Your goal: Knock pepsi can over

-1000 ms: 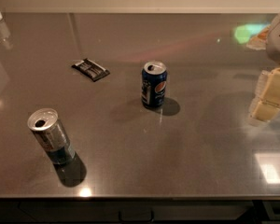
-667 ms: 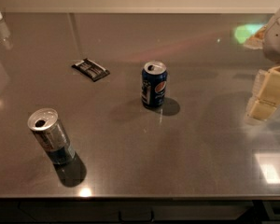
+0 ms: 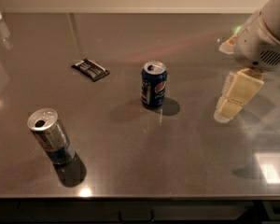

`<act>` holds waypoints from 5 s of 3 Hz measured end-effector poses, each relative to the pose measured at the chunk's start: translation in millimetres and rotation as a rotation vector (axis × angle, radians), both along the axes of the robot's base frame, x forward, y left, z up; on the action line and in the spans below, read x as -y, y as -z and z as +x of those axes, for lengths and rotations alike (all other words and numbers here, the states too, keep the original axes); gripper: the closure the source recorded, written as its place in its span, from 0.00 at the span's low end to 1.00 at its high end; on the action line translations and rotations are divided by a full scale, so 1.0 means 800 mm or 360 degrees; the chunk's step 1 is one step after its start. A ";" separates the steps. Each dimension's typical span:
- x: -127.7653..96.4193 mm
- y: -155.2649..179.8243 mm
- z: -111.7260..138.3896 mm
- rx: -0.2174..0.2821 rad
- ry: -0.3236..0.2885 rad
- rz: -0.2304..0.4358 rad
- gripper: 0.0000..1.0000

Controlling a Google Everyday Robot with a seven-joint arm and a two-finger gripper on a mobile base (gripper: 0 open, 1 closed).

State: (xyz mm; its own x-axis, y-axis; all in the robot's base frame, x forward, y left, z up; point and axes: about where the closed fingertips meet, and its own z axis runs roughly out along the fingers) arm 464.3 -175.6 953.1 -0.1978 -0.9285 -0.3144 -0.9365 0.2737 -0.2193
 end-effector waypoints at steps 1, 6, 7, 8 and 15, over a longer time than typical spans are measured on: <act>-0.024 0.017 0.021 -0.0007 0.0006 0.0101 0.00; -0.125 0.075 0.114 0.0036 -0.0054 0.0742 0.00; -0.140 0.081 0.126 0.0039 -0.0056 0.0851 0.00; -0.152 0.085 0.136 0.0038 -0.0049 0.0946 0.18; -0.129 0.026 0.106 -0.0137 -0.0148 0.0203 1.00</act>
Offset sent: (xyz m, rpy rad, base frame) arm 0.0596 0.0577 -0.0403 0.2322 0.0105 -0.0187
